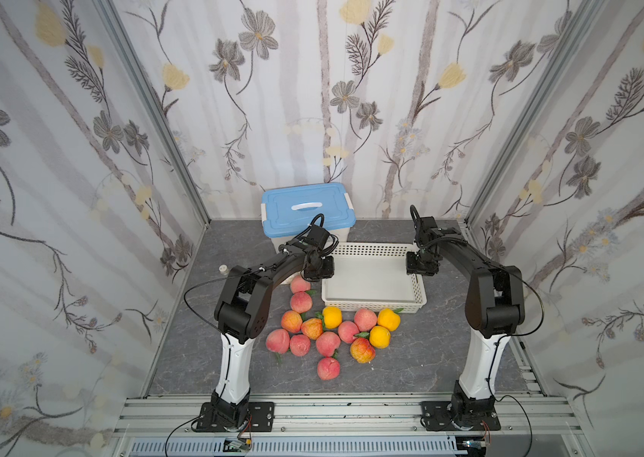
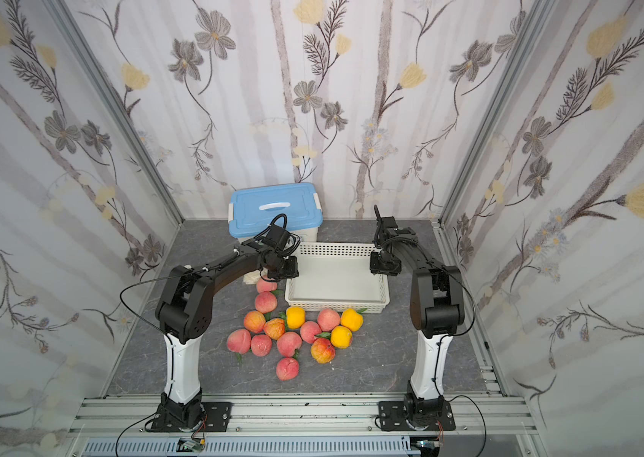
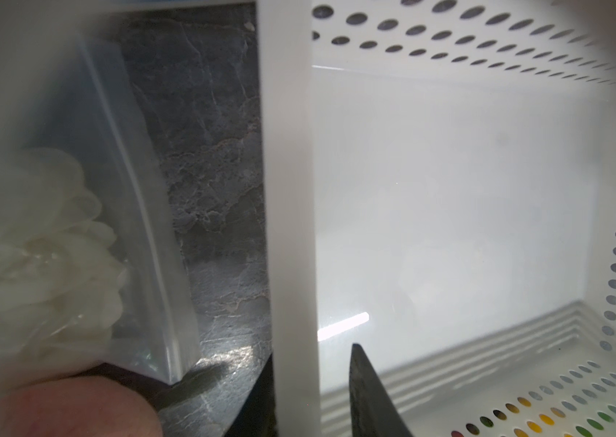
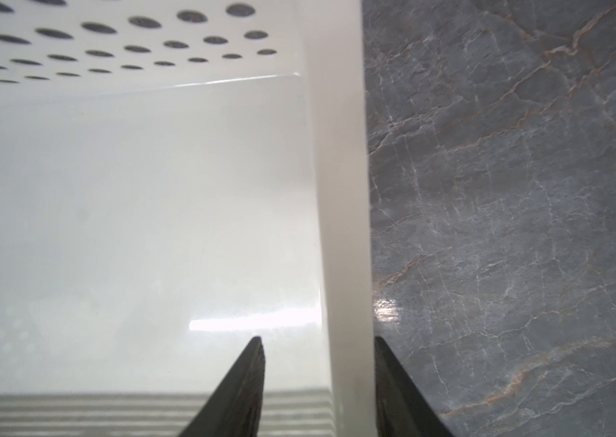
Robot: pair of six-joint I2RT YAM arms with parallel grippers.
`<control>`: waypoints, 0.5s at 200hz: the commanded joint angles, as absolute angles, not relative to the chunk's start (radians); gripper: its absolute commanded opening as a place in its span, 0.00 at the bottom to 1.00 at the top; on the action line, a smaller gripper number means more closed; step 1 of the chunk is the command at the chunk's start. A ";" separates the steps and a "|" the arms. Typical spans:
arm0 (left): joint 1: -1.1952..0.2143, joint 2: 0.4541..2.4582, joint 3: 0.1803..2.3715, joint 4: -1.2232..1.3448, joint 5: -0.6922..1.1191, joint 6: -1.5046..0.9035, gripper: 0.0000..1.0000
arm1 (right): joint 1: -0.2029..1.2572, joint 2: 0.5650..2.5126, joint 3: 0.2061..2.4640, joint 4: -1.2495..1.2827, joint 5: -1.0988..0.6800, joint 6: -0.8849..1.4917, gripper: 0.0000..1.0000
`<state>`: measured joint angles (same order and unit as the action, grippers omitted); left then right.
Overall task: Put the peaches into the basket
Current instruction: Place the basket at the center of the board.
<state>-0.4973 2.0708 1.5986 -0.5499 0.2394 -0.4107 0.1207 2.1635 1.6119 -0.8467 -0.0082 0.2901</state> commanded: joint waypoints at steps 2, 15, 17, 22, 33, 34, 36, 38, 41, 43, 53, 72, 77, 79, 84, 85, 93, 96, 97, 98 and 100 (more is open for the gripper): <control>-0.499 2.072 1.614 -0.548 0.232 -0.404 0.35 | 0.121 2.139 1.613 -0.830 -0.018 0.303 0.57; -0.499 2.063 1.618 -0.555 0.220 -0.401 0.37 | 0.115 2.121 1.603 -0.821 -0.016 0.310 0.59; -0.499 2.062 1.618 -0.556 0.218 -0.401 0.38 | 0.114 2.120 1.602 -0.820 -0.016 0.311 0.59; -0.499 2.058 1.618 -0.558 0.210 -0.397 0.40 | 0.111 2.108 1.593 -0.814 -0.018 0.316 0.61; -0.499 2.043 1.618 -0.564 0.193 -0.394 0.46 | 0.106 2.085 1.580 -0.801 -0.028 0.321 0.64; -0.499 2.042 1.618 -0.563 0.192 -0.394 0.46 | 0.105 2.082 1.577 -0.799 -0.029 0.322 0.64; -0.499 2.039 1.618 -0.564 0.189 -0.394 0.47 | 0.105 2.078 1.573 -0.795 -0.032 0.322 0.64; -0.499 2.036 1.617 -0.564 0.187 -0.392 0.47 | 0.103 2.071 1.568 -0.792 -0.035 0.323 0.65; -0.499 2.031 1.616 -0.564 0.184 -0.391 0.48 | 0.102 2.064 1.562 -0.787 -0.040 0.324 0.67; -0.499 2.027 1.615 -0.564 0.182 -0.391 0.49 | 0.101 2.057 1.558 -0.785 -0.040 0.324 0.68; -0.499 2.010 1.610 -0.563 0.173 -0.387 0.51 | 0.100 2.028 1.541 -0.770 -0.050 0.324 0.72; -0.498 1.975 1.598 -0.560 0.156 -0.383 0.53 | 0.097 1.962 1.504 -0.753 -0.045 0.329 0.78; -0.499 1.963 1.595 -0.560 0.154 -0.380 0.54 | 0.097 1.944 1.495 -0.748 -0.042 0.330 0.78; -0.499 1.959 1.593 -0.560 0.152 -0.379 0.54 | 0.097 1.937 1.489 -0.747 -0.042 0.330 0.78; -0.499 1.949 1.590 -0.561 0.149 -0.379 0.55 | 0.097 1.917 1.478 -0.745 -0.039 0.331 0.78; -0.499 1.947 1.590 -0.561 0.149 -0.379 0.55 | 0.097 1.913 1.476 -0.744 -0.038 0.331 0.78; -0.499 1.927 1.582 -0.562 0.143 -0.376 0.56 | 0.098 1.883 1.458 -0.738 -0.034 0.335 0.79; -0.499 1.920 1.580 -0.563 0.140 -0.376 0.56 | 0.098 1.869 1.449 -0.735 -0.032 0.336 0.79; -0.500 1.916 1.578 -0.562 0.140 -0.375 0.56 | 0.097 1.864 1.446 -0.734 -0.032 0.337 0.79; -0.499 1.915 1.577 -0.563 0.139 -0.375 0.56 | 0.097 1.862 1.445 -0.733 -0.033 0.337 0.79; -0.500 1.911 1.574 -0.563 0.137 -0.374 0.56 | 0.097 1.853 1.437 -0.729 -0.035 0.337 0.79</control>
